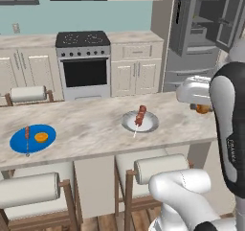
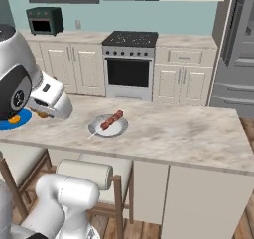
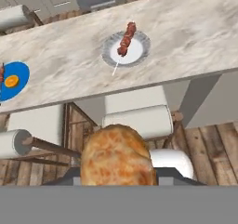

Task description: Pick up the orange and tangerine from the fridge and place one fruit on each plate on the dining counter.

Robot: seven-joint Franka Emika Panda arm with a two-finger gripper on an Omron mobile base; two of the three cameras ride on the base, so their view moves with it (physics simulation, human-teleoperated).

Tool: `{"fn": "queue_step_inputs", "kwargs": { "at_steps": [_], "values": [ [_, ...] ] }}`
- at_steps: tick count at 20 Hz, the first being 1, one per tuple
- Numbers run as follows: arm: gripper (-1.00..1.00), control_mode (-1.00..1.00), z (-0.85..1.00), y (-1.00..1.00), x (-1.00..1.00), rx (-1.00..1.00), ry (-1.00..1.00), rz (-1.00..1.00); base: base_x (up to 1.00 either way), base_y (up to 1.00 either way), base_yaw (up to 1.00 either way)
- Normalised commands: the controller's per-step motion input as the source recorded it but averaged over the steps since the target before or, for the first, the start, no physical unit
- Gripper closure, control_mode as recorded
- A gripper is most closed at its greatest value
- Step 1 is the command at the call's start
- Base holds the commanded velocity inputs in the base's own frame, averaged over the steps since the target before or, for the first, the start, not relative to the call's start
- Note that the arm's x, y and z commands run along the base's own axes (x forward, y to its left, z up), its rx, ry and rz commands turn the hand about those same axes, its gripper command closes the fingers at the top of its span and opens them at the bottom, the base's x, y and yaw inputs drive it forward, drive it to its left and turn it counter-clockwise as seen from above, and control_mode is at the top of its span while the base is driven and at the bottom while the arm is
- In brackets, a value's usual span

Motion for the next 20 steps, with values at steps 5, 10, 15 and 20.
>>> {"fn": "queue_step_inputs", "kwargs": {
  "at_steps": [5,10,15,20],
  "values": [
    [1.0,-1.0,-0.85,-0.06,0.59,0.0,0.42,0.0,0.0,0.0,0.0],
    [1.0,-1.0,-0.72,-0.08,0.61,0.0,0.15,0.0,0.0,0.0,0.0],
    [1.0,-1.0,-0.54,-0.16,0.83,0.0,0.02,-0.09,0.0,0.0,0.0],
    [1.0,-1.0,-0.53,-0.07,0.83,0.0,0.01,-0.17,0.0,0.0,0.0]
  ]
}}
